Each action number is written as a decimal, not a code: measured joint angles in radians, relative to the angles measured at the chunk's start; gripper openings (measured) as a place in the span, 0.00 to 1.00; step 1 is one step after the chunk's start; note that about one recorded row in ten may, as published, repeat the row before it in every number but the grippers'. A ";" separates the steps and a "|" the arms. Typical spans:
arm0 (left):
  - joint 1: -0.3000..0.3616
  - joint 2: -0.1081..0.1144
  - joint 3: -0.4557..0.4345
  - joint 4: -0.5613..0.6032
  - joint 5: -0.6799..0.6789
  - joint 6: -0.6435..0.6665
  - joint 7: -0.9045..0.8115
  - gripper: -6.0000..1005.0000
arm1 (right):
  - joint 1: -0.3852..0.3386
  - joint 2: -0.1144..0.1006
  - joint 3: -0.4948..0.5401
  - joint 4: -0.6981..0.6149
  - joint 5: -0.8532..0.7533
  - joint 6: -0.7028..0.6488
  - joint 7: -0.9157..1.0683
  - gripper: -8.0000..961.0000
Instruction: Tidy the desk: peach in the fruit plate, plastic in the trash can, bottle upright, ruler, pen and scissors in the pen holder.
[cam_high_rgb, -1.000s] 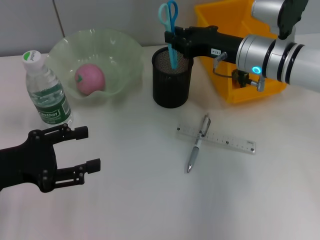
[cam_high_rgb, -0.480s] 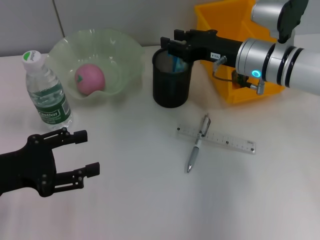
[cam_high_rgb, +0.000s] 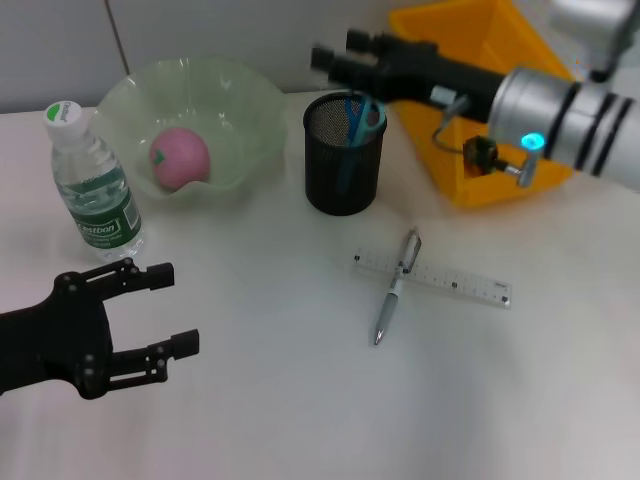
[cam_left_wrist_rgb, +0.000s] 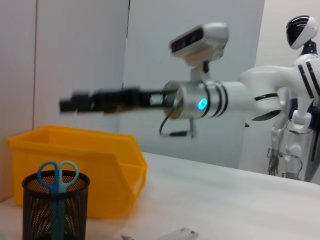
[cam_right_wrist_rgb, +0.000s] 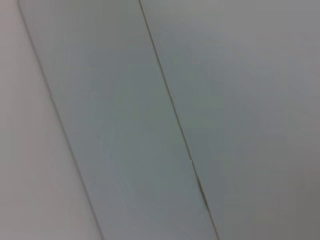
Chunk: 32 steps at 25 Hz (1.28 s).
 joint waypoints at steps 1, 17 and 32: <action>0.001 -0.001 0.000 -0.004 0.000 -0.002 0.009 0.80 | -0.018 -0.001 0.000 -0.014 0.038 -0.044 -0.001 0.71; 0.014 -0.006 0.003 -0.068 0.007 -0.059 0.039 0.80 | -0.136 -0.037 -0.009 -0.304 -0.175 -0.318 0.206 0.71; 0.023 -0.006 0.008 -0.069 0.009 -0.061 0.011 0.80 | 0.054 -0.062 -0.004 -0.542 -0.880 -0.465 0.645 0.71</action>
